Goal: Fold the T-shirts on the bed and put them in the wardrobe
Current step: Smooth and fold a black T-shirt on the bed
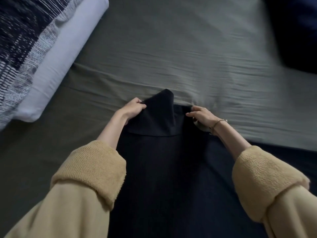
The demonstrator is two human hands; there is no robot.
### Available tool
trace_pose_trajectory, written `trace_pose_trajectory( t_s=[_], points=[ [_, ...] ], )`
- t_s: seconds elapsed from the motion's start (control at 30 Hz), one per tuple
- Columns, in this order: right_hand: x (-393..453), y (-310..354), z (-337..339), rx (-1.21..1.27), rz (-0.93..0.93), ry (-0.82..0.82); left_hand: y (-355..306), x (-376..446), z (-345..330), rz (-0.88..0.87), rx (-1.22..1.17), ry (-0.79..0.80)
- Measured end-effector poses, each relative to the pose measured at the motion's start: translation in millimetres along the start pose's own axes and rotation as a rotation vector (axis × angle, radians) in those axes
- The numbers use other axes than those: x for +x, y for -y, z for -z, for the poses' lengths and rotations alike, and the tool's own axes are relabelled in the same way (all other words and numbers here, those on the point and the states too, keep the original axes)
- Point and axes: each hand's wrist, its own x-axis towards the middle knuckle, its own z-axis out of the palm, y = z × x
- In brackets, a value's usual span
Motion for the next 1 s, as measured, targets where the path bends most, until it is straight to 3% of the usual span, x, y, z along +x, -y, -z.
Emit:
trace_pose_trajectory(
  t_s=[0.2, 0.33, 0.5, 0.83, 1.0],
  points=[
    [6.2, -6.5, 1.0, 0.024, -0.001, 0.001, -13.5, 1.9, -3.5, 0.037, -0.035, 0.051],
    [8.9, -11.9, 3.2, 0.0, -0.001, -0.023, -6.4, 12.2, -10.9, 0.04, -0.004, -0.096],
    [2.0, -13.8, 3.1, -0.032, 0.127, -0.067, -5.0, 10.2, -13.5, 0.045, 0.025, -0.165],
    [4.3, -20.4, 2.8, 0.04, 0.085, -0.067, -14.6, -0.1, -33.2, 0.117, 0.417, -0.349],
    [8.5, -28.2, -0.2, -0.089, 0.047, -0.101, -2.2, -12.3, -47.1, -0.04, 0.416, -0.533]
  ],
)
